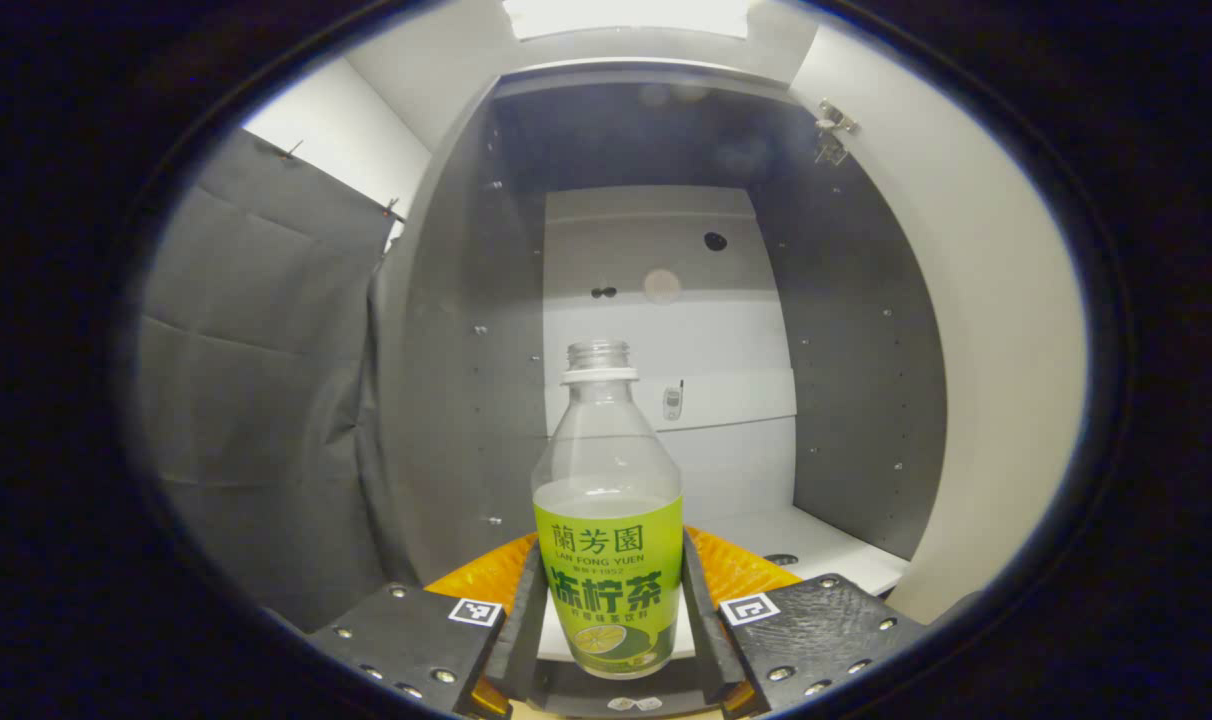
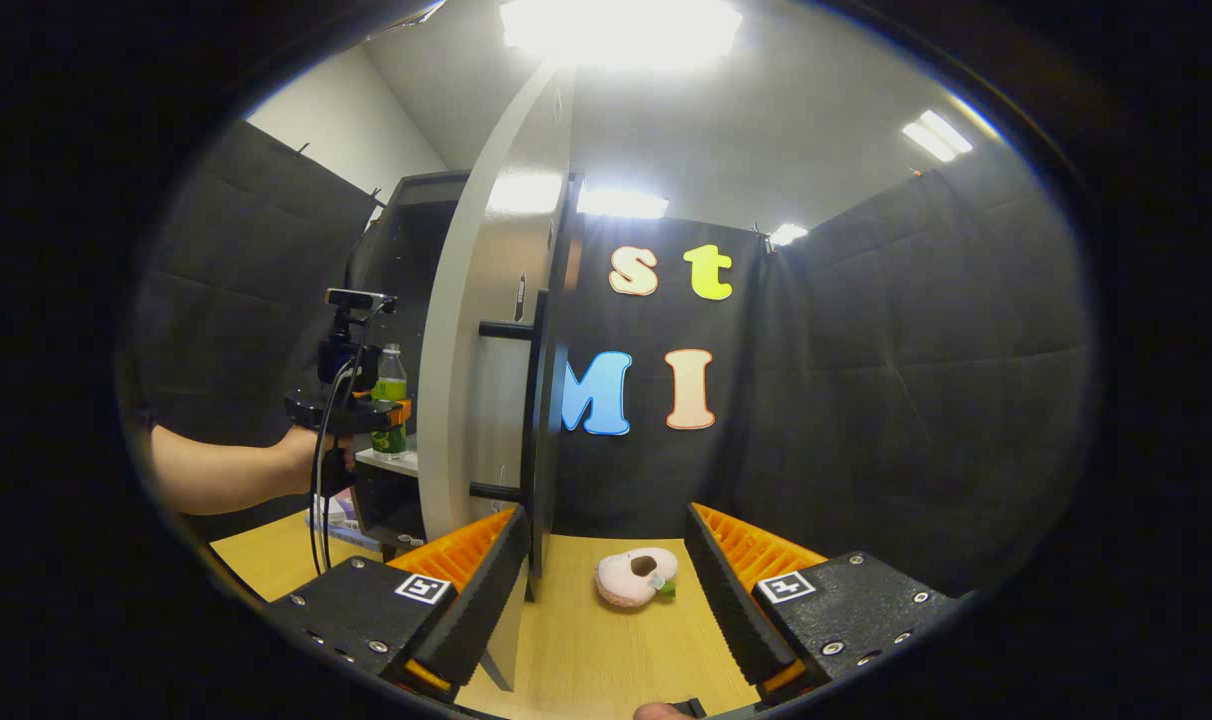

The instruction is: Open the cabinet door with the right hand, grasp the bottle in the cabinet with the left hand and place it on the coaster, then close the cabinet door with the right hand.

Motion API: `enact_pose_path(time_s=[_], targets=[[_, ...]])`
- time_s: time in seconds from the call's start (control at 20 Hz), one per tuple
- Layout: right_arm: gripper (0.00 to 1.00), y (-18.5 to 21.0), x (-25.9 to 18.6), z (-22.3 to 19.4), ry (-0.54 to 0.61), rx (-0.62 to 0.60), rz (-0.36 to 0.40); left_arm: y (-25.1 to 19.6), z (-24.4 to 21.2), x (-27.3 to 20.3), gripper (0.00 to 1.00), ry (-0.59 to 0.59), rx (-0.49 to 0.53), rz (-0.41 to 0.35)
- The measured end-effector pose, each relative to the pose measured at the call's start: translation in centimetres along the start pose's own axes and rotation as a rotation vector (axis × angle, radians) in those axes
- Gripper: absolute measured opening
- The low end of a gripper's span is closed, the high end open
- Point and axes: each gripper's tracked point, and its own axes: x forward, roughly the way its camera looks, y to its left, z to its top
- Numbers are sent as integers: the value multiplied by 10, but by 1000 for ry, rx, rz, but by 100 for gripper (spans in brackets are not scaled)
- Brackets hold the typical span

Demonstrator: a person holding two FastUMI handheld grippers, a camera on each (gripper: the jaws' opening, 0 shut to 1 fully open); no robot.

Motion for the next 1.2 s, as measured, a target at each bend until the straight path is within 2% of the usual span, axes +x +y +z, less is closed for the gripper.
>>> enact_pose_path(time_s=[0.05, 0.1, 0.25, 0.3, 0.45, 0.55, 0.65, 0.8, 0.85, 0.9, 1.0, 1.05, 1.1, 1.2], targets=[[95, -7, -1, -1, -1, 11, 21, 2, 3, -16, 64, -4, 2, 21], [95, -13, -2, -2, -2, 24, 42, 3, 6, -32, 67, -3, 4, 38], [95, -33, -2, -14, 20, 46, 98, 10, 8, -80, 67, 1, 13, 100], [95, -36, -3, -19, 29, 54, 122, 14, 7, -99, 60, -1, 18, 124], [95, -39, -5, -30, 43, 67, 186, 20, -10, -159, 67, 9, 35, 189], [95, -38, -5, -42, 55, 72, 227, 20, -28, -197, 64, 20, 45, 224], [95, -33, -8, -67, 98, 72, 280, 22, -54, -235, 67, 23, 61, 263], [95, -21, -19, -107, 194, 46, 337, 11, -94, -283, 60, -10, 82, 273], [95, -19, -20, -120, 232, 38, 345, 8, -114, -295, 68, -8, 88, 283], [95, -15, -22, -133, 266, 35, 355, 7, -138, -308, 64, 12, 88, 287], [95, -3, -25, -159, 328, 41, 380, 1, -181, -321, 68, 37, 83, 287], [95, 3, -28, -176, 380, 46, 386, 4, -204, -327, 60, 43, 85, 298], [96, 9, -32, -191, 426, 58, 388, 7, -224, -329, 67, 47, 82, 297], [95, 22, -36, -212, 500, 83, 391, 19, -249, -319, 68, 52, 78, 308]])
